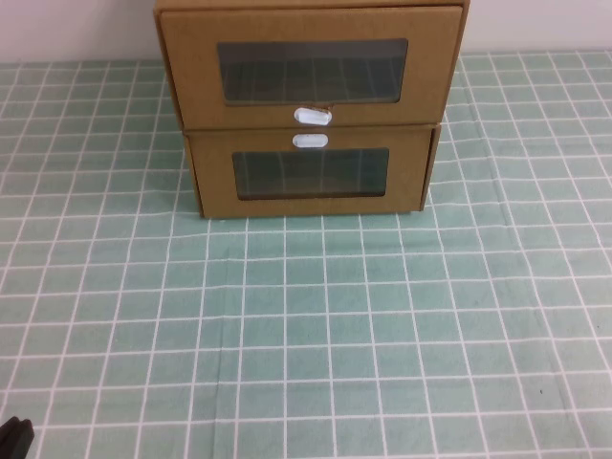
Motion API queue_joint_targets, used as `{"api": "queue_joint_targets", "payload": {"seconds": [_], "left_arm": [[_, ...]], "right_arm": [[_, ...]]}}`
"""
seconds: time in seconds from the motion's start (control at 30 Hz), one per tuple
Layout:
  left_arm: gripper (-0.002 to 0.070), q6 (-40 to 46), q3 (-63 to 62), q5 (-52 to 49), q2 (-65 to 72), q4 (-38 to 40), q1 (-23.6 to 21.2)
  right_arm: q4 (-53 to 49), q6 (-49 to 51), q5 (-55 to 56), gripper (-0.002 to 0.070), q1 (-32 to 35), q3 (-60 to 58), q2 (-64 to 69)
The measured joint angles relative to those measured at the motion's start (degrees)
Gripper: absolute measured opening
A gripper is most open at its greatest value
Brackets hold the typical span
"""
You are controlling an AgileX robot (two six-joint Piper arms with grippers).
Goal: Open the shoe box
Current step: 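Pull the top drawer of the cardboard box fully open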
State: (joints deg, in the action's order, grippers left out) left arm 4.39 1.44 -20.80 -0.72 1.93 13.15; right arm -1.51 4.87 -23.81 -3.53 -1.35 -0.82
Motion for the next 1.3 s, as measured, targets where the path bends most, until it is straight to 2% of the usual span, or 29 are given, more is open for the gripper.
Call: {"api": "queue_joint_targets", "payload": {"seconds": [1.07,1.3], "left_arm": [[-0.0005,0.0,0.0,0.58,0.0,-0.27,0.0],[-0.0005,0.0,0.09,10.99,0.0,-0.41,0.0]], "right_arm": [[0.09,0.0,0.32,-0.0013,0.0,0.0,0.0],[0.09,0.0,5.87,-0.0013,0.0,0.0,0.0]]}}
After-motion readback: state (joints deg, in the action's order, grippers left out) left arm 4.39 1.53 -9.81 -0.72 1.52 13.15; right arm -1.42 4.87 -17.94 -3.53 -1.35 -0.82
